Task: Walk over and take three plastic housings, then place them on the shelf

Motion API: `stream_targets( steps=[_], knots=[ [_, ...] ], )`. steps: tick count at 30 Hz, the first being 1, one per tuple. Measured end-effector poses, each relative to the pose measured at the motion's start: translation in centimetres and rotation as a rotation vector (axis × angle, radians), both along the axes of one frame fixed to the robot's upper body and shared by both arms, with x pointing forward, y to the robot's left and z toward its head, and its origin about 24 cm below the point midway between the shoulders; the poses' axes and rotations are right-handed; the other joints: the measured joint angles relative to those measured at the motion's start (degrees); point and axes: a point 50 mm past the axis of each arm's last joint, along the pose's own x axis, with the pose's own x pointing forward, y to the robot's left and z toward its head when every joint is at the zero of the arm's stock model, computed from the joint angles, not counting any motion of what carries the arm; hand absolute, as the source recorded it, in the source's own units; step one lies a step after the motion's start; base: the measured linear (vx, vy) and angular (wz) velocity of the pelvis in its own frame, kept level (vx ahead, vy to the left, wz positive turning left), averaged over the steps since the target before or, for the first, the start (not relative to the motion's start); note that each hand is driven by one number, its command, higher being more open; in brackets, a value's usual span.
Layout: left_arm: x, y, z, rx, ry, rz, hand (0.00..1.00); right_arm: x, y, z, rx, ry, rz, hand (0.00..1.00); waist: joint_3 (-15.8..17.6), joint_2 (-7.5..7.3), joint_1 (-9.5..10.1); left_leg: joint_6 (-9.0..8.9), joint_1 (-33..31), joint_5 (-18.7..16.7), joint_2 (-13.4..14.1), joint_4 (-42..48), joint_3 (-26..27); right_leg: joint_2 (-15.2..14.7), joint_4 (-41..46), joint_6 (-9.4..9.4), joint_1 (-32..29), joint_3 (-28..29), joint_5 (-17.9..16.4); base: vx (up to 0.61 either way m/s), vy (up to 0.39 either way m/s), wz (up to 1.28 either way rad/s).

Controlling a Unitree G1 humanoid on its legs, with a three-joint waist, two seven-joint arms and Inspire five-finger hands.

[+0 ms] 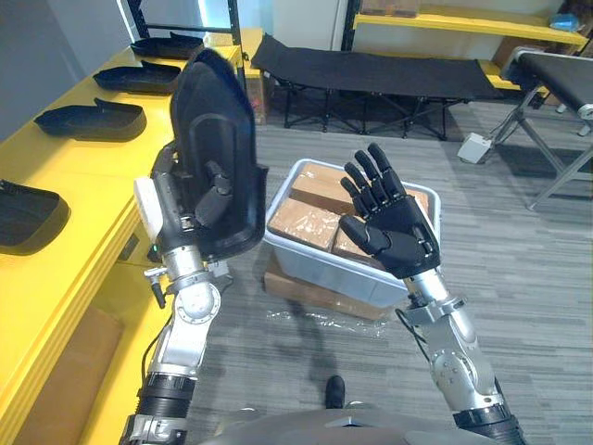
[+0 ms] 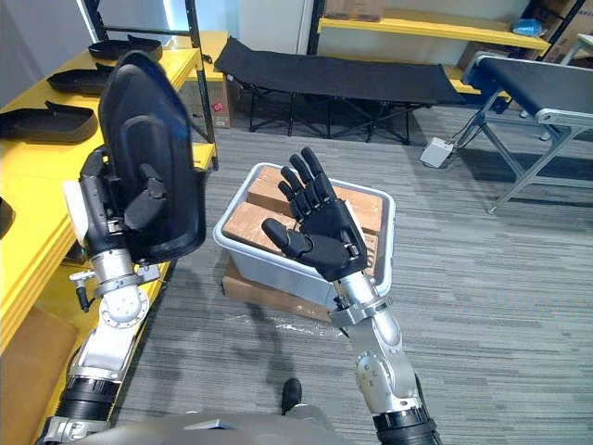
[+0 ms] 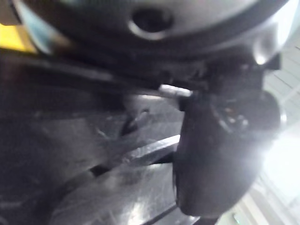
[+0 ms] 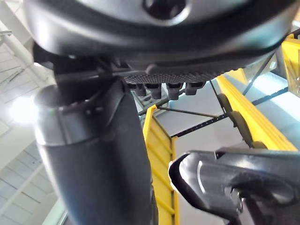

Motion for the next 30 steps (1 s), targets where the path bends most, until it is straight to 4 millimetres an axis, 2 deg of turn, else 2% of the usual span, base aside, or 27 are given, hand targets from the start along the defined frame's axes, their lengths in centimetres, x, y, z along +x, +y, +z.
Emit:
stream_targets(
  steps=[2, 5, 9, 13, 16, 19, 22, 23, 24, 25, 27, 28, 30],
  knots=[
    [-1.4, 0.9, -1.1, -0.152, 0.035, 0.003, 0.00, -0.4, 0.0, -0.7, -0.059, 0.045, -0.064, 1.00, -0.4, 0.88, 0.15, -0.09, -0.1, 0.1, 0.0, -0.3, -1.1, -0.1, 0.0, -0.04, 0.3, -1.0, -0.2, 0.01, 0.005, 0.19],
    [-3.3, 1.3, -1.6, -0.258, 0.053, -0.037, 0.00, -0.3, -0.2, -1.4, -0.130, 0.094, -0.161, 1.00, -0.3, 1.07, 1.18, -0.27, -0.1, 0.4, -0.1, -0.7, -3.0, -0.1, 0.0, 0.05, 1.0, -2.9, -0.5, 0.02, 0.007, 0.33],
    [-5.6, 1.8, -0.9, -0.362, 0.016, -0.086, 0.00, 0.4, -0.1, -2.0, -0.164, 0.161, -0.296, 1.00, -0.2, 1.40, 5.00, -0.30, -0.4, 1.1, -0.6, -0.9, -7.3, -0.5, 0.0, 0.04, 2.7, -7.0, -0.9, 0.03, 0.014, 0.49],
    [-7.3, 3.2, 0.3, -0.360, -0.038, -0.043, 0.00, 1.5, 1.1, -2.2, -0.223, 0.170, -0.311, 1.00, -0.2, 1.53, 8.08, -0.25, -1.5, 1.9, -1.5, -1.1, -11.6, -1.1, 0.0, 0.35, 3.9, -11.3, -1.5, -0.01, 0.026, 0.60],
    [-8.5, 4.5, 0.2, -0.361, -0.041, 0.022, 0.00, 2.7, 2.3, -1.8, -0.263, 0.154, -0.299, 1.00, 0.0, 1.62, 11.07, -0.15, -1.5, 2.7, -2.2, -2.0, -14.4, -1.5, 0.0, 0.65, 5.3, -14.4, -2.0, -0.01, 0.031, 0.51],
    [-10.2, 5.4, -0.6, -0.380, -0.002, 0.062, 0.00, 3.5, 3.0, -1.0, -0.277, 0.125, -0.289, 1.00, 0.2, 1.49, 12.76, -0.27, -1.8, 3.0, -2.6, -1.9, -16.4, -1.7, 0.0, 0.87, 6.3, -16.2, -2.6, -0.01, 0.032, 0.41],
    [-11.2, 5.8, -1.1, -0.394, 0.031, 0.064, 0.00, 4.0, 2.9, -0.7, -0.279, 0.117, -0.297, 1.00, 1.1, 1.68, 13.07, -0.10, -2.3, 3.0, -3.0, -1.7, -18.5, -1.8, 0.3, 0.87, 7.5, -18.5, -3.1, 0.00, 0.029, 0.40],
    [-11.1, 5.7, -1.1, -0.395, 0.031, 0.052, 0.00, 4.0, 2.8, -0.6, -0.279, 0.114, -0.304, 1.00, 1.5, 1.44, 13.07, 0.11, -2.3, 3.2, -3.3, -1.6, -19.1, -1.9, 0.3, 0.93, 8.0, -19.4, -3.1, -0.02, 0.025, 0.66],
    [-10.9, 5.5, -1.0, -0.400, 0.028, 0.011, 0.00, 4.1, 2.3, -0.6, -0.278, 0.115, -0.321, 1.00, 2.4, 1.94, 12.70, 0.18, -3.3, 3.4, -3.6, -1.6, -19.6, -2.1, 0.3, 1.35, 8.4, -21.7, -3.7, -0.03, 0.017, 1.07],
    [-10.4, 5.1, -0.9, -0.412, 0.020, -0.046, 0.00, 4.2, 1.7, -0.5, -0.281, 0.116, -0.348, 1.00, 2.7, 1.56, 11.53, 1.05, -4.5, 4.0, -2.5, -1.6, -16.5, -2.5, 0.3, 1.64, 9.0, -24.5, -3.9, -0.05, 0.031, 1.24],
    [-9.7, 4.2, -0.9, -0.423, 0.017, -0.131, 0.00, 4.3, 0.5, -0.5, -0.302, 0.121, -0.393, 1.00, 3.4, 2.25, 10.85, 0.96, -5.8, 5.6, -0.7, -1.8, -11.8, -3.1, 0.3, 1.90, 9.4, -27.6, -4.2, -0.03, 0.065, 1.04],
    [-9.3, 3.3, -0.9, -0.449, 0.012, -0.201, 0.00, 4.4, -0.4, -0.6, -0.353, 0.114, -0.426, 1.00, 4.4, 3.30, 11.71, 0.76, -6.1, 6.6, -0.7, -2.1, -11.3, -3.5, 0.3, 2.31, 9.4, -28.1, -4.0, -0.01, 0.106, 0.59],
    [-9.1, 3.0, -0.9, -0.452, 0.009, -0.225, 0.00, 4.3, -0.5, -0.9, -0.373, 0.121, -0.429, 1.00, 5.3, 3.90, 12.16, 1.09, -6.0, 7.0, -1.4, -2.3, -11.4, -4.2, 0.8, 2.68, 9.4, -27.9, -3.5, 0.01, 0.111, 0.18]
  ],
)
